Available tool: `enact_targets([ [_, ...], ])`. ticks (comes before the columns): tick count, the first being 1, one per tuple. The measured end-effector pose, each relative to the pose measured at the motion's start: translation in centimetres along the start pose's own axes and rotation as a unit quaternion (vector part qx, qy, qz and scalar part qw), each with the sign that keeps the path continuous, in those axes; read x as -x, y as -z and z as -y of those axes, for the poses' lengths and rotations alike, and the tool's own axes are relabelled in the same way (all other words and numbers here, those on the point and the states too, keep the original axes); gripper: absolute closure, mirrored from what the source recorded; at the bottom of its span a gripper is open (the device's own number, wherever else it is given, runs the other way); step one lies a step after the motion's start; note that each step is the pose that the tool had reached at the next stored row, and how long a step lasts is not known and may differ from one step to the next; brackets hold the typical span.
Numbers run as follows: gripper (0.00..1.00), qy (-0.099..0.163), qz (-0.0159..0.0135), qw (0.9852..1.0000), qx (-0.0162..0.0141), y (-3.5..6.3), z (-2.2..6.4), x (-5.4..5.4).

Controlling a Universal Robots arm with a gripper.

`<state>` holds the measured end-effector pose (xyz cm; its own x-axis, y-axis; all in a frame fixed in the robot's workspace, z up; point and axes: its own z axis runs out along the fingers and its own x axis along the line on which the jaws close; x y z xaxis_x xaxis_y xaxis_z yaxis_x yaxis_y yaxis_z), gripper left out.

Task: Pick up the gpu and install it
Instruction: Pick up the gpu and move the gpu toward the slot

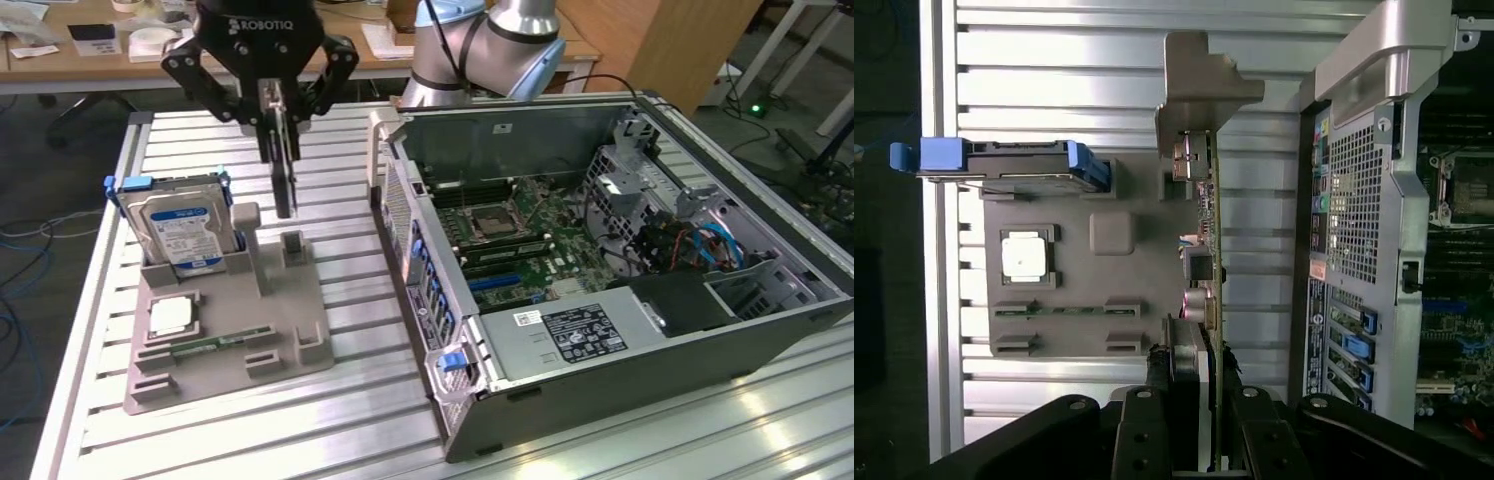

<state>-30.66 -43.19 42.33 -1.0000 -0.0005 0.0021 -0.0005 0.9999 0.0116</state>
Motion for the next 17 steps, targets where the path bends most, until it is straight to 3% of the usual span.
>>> enact_targets([
  [13, 0.72, 0.000, 0.0000, 1.0000, 0.0000, 2.52, -0.03, 0.0],
  [17, 0.72, 0.000, 0.0001, 1.0000, 0.0003, 2.63, -0.03, 0.0],
])
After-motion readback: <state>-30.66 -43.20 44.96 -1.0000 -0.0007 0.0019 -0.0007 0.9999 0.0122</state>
